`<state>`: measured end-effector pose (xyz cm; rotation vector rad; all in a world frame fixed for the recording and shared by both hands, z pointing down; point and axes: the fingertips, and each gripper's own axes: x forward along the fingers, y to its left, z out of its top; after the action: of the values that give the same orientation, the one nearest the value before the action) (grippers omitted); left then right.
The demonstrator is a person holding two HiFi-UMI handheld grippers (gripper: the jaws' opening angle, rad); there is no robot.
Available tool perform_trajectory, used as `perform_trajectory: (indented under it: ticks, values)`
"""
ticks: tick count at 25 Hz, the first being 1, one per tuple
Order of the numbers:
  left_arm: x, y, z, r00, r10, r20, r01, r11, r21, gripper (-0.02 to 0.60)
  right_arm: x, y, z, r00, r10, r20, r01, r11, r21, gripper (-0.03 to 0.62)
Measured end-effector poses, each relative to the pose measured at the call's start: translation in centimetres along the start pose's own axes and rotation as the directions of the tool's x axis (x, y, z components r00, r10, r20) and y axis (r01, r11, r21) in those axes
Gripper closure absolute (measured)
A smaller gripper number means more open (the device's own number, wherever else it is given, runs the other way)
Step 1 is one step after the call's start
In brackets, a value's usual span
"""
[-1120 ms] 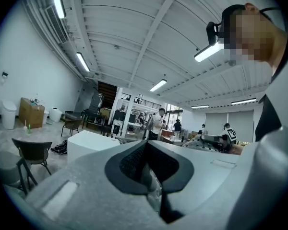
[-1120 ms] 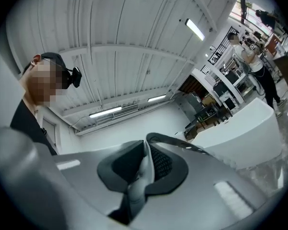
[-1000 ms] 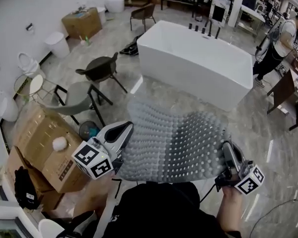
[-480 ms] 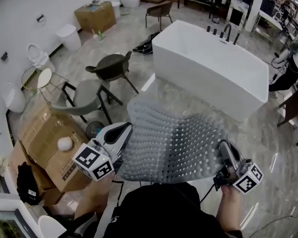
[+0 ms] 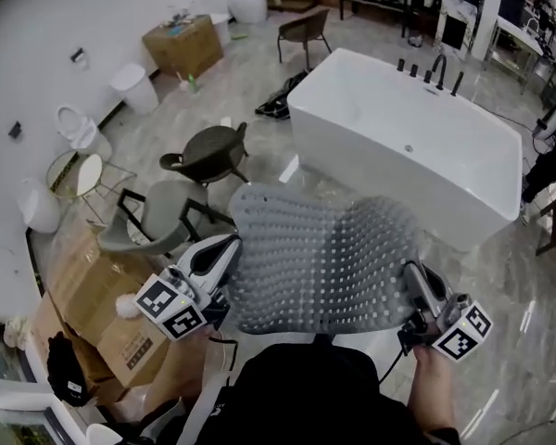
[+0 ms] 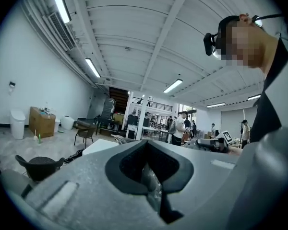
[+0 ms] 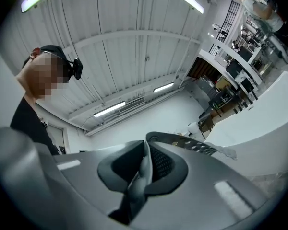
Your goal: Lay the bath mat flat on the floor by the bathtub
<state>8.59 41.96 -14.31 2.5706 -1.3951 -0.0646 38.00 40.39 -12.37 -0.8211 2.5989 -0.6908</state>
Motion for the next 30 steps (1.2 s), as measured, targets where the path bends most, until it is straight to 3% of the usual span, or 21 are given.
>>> perform_trajectory:
  ticks: [5,9,16,19,30]
  values:
    - [4.7,3.2,1.4,0.999,0.033,-0.01,-0.032,0.998,0.05,0.574,3.1,-3.6,2.2,1.0,0.005,-0.003,-0.005,1.0,-0.018,0.576]
    - [8.0,5.7,2.1,1.0,0.013,-0.016,-0.012,0.998,0.058,0.574,5.4,-5.5,2.7,1.0,-0.016,-0.012,0.015,1.0,-0.023,0.576]
    - [12.3,11.9,1.8,0.997,-0.074,-0.024,0.074,0.997,0.023,0.574,10.1,-8.5,2.4,0.994,-0.106,-0.001,0.106,0.994,-0.025,0.576]
    - [14.1,15.1,1.9,0.993,-0.108,-0.056,0.11,0.993,0.045,0.574,13.0,-9.4,2.7,0.987,-0.155,0.037,0.156,0.988,-0.011,0.576]
    - [19.0,29.3,5.3,0.941,-0.324,-0.1,0.332,0.94,0.081,0.574,25.7,-10.6,2.2,0.923,-0.345,0.169,0.354,0.935,-0.027,0.576]
